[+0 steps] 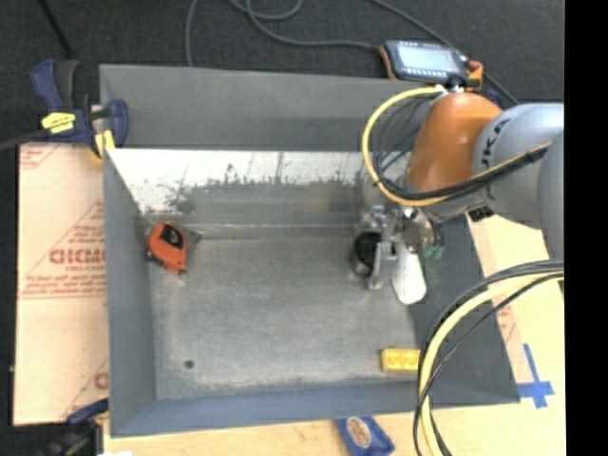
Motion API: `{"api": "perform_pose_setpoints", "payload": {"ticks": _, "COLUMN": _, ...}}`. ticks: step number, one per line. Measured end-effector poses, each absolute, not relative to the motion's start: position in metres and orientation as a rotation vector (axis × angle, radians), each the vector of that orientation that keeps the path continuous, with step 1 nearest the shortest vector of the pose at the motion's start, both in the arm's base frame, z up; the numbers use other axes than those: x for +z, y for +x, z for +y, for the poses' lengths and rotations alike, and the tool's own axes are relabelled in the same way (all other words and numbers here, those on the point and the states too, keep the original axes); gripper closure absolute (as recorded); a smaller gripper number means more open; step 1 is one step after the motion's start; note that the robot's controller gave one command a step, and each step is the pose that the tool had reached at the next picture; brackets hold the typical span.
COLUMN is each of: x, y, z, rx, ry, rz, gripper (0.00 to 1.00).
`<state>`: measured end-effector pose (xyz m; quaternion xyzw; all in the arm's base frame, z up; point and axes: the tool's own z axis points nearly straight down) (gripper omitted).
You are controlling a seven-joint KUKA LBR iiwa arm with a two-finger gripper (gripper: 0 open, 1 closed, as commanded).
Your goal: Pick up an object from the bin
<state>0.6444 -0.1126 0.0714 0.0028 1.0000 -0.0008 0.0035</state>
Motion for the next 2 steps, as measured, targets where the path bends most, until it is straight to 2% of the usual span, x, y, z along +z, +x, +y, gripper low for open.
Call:
{"api": "perform_pose_setpoints", "payload": {"ticks": 1, "x": 0.282, "y": 0.626, "z": -0.092, "rx": -0.003, "ry": -0.024, "rz": 3.14, "gripper": 1.0}}
{"api": "perform_pose_setpoints", "payload": {"ticks": 2, "x": 0.338, "y": 0.623, "z": -0.086, "rx": -0.004, "ry": -0.032, "rz": 3.131, "gripper": 1.0}}
